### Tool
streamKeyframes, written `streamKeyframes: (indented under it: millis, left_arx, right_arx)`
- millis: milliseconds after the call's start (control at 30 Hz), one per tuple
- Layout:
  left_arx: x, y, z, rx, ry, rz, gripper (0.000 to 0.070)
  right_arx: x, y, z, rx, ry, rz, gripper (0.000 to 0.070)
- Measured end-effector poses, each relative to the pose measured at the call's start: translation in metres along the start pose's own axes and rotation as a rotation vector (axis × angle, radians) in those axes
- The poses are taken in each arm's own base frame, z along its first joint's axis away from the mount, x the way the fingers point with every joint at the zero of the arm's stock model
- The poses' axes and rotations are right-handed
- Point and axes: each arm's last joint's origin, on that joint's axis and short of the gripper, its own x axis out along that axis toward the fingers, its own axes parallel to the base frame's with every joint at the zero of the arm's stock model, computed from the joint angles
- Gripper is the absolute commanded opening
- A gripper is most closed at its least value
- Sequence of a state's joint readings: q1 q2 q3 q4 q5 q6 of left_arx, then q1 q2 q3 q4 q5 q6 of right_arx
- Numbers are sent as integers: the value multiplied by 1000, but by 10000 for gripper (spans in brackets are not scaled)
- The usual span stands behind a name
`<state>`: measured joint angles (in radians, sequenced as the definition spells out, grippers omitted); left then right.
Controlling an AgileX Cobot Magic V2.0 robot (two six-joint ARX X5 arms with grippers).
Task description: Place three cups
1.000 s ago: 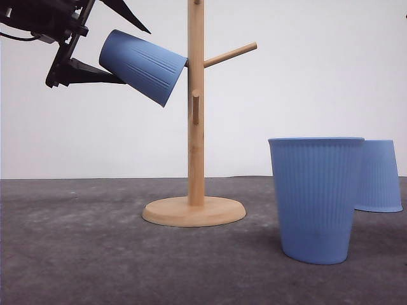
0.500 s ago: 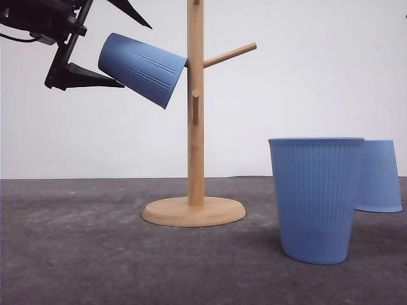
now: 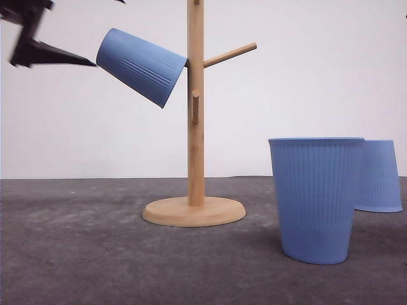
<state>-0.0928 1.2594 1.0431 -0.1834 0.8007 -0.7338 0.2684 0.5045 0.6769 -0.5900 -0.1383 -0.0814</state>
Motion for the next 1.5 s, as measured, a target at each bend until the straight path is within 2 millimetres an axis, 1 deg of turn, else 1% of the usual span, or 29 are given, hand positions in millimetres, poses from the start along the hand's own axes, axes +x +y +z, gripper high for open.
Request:
streamKeyframes:
  millis: [67,133,167,200,333,467,567,667,733,800,900,967,1067,1167,1200,1267,1300,1367,1500]
  left_arx:
    - [-13,-5,-4,17,-1,22,601]
    - [-27,-9,-11,37,-2,58,494]
    - [-34,-12,-14,51,-5,79,451]
    - [-40,-14,-18,68,-11,109,427]
    - [-64,-23,-35,167,-42,265,422]
    - [-83,-29,-50,298,-70,465,423]
    - [-93,-30,-60,362,-57,574,424]
    - [-98,-33,-65,411,-40,594,424]
    - [-101,-35,-67,440,-44,591,424]
    - [-103,-37,-68,459,-48,590,424]
    - [-104,-38,-69,466,-50,590,424]
    - [-104,-38,-69,467,-50,588,424]
    - [-106,-40,-71,474,-59,580,424]
    - [-109,-42,-73,479,-65,577,424]
    - [-109,-43,-74,479,-65,577,424]
    - [-109,-43,-74,480,-66,577,424]
    - [-109,-43,-74,480,-66,577,424]
    - [-109,-43,-74,480,-67,577,424]
    - [-109,-43,-74,480,-67,577,424]
  right_arx:
    - [0,0,0,0,0,0,392]
    - [0,0,0,0,0,0,391]
    - [0,0,0,0,0,0,391]
    - [0,0,0,2,0,-2,392]
    - [-2,-1,-1,38,35,-27,392]
    - [-8,-4,8,86,110,-95,389]
    - [-14,-7,23,129,197,-135,389]
    - [-15,-12,42,169,307,-156,391]
    - [-11,-16,56,190,376,-168,400]
    - [-3,-22,69,206,419,-178,422]
    - [20,-33,89,229,455,-170,426]
    - [39,-42,96,254,480,-142,449]
    - [68,-56,102,301,506,-86,500]
    - [99,-74,98,351,522,-49,527]
    - [108,-80,95,366,529,-45,557]
    - [125,-92,89,384,535,-56,642]
    - [132,-97,87,388,532,-63,671]
    - [144,-106,84,391,518,-75,686]
    - [165,-118,79,385,479,-94,686]
